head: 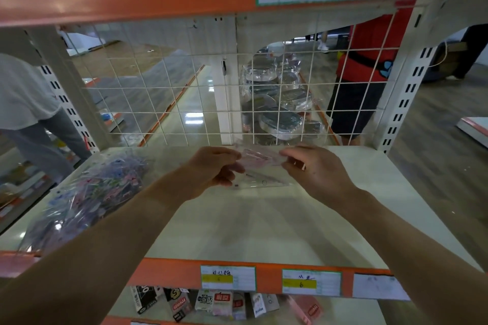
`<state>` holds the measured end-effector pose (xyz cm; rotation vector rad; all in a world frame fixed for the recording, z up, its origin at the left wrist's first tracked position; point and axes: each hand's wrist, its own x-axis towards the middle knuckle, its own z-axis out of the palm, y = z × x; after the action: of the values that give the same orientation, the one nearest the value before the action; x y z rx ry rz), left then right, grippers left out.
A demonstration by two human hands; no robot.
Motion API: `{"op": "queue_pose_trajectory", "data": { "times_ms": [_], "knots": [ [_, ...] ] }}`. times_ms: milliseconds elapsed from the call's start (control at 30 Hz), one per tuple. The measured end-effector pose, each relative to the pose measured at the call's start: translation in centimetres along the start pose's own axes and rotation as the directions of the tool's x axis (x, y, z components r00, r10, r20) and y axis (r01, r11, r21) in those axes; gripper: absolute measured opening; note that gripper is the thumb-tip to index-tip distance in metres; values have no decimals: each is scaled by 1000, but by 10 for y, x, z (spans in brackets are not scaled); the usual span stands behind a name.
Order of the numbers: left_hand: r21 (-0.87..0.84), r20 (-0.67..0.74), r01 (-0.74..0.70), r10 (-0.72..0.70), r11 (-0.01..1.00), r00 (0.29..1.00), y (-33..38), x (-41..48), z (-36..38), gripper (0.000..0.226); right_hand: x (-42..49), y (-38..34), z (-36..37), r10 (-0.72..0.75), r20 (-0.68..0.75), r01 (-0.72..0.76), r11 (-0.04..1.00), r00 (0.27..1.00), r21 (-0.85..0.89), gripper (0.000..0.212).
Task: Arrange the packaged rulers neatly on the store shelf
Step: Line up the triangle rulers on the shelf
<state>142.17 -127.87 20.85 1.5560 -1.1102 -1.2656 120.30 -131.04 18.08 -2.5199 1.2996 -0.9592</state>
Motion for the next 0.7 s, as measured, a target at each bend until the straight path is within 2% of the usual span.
{"op": "queue_pose_trajectory", "data": {
  "times_ms": [133,267,500,700],
  "knots": [
    [47,-166,16,-8,999,986,-6,10,-8,15,10,10,3,114,35,-113,993,993,-44,28],
    [100,-253,22,4,995,967,-10,19,-18,17,28,20,10,180,54,-174,980,982,-100,23],
    [182,-267,47,4,982,964,-13,27,-24,8,59,24,27,267,158,-255,963,951,-91,22],
    [252,-263,53,15,966,965,-13,36,-26,13,69,25,35,315,221,-293,947,923,-128,23]
  ]
}}
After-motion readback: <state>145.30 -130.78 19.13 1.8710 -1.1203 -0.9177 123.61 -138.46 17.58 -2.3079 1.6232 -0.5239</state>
